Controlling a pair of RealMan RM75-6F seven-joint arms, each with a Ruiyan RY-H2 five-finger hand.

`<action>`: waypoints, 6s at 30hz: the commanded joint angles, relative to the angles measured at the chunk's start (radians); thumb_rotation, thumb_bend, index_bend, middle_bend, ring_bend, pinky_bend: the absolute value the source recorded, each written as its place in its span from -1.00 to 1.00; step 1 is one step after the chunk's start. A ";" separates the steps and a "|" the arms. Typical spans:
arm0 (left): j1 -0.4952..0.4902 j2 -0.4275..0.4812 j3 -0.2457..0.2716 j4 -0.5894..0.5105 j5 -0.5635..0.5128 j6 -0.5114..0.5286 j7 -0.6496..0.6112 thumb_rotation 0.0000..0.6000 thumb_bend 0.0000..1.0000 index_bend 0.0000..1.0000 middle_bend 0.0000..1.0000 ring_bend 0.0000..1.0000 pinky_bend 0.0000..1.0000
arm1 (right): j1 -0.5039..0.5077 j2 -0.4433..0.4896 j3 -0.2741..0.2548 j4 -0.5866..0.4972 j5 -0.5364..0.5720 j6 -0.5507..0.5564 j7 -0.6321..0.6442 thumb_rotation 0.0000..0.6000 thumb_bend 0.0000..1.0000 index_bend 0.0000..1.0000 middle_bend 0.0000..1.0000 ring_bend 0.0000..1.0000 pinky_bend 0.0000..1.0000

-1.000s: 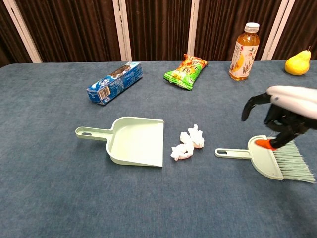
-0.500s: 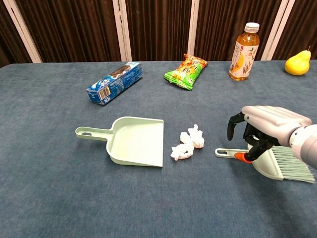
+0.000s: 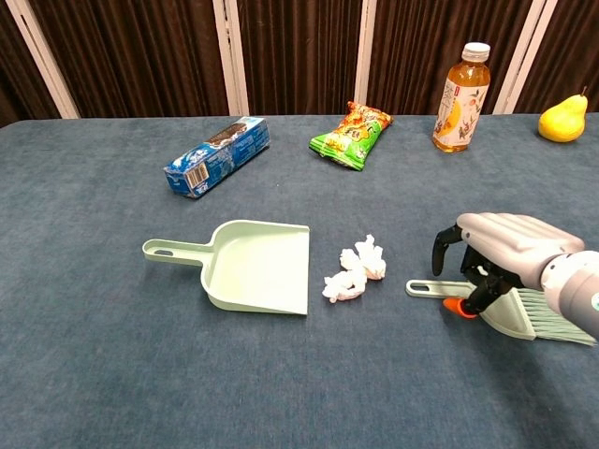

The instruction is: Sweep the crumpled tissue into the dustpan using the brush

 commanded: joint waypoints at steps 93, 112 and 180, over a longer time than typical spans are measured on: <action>-0.522 -0.383 -0.253 -0.150 -0.774 -0.329 0.912 1.00 -0.36 -0.28 0.82 0.82 0.71 | 0.068 0.334 0.138 -0.328 0.123 -0.014 0.259 1.00 0.41 0.71 0.83 0.87 0.74; -0.679 -0.531 -0.272 -0.101 -1.063 -0.203 1.059 1.00 -0.12 -0.17 0.98 0.97 0.85 | 0.072 0.362 0.121 -0.303 0.119 -0.027 0.307 1.00 0.41 0.71 0.83 0.87 0.74; -0.855 -0.628 -0.285 -0.107 -1.315 -0.058 1.112 1.00 0.31 0.32 1.00 1.00 0.93 | 0.125 0.310 0.084 -0.416 0.137 0.048 0.208 1.00 0.42 0.74 0.83 0.87 0.74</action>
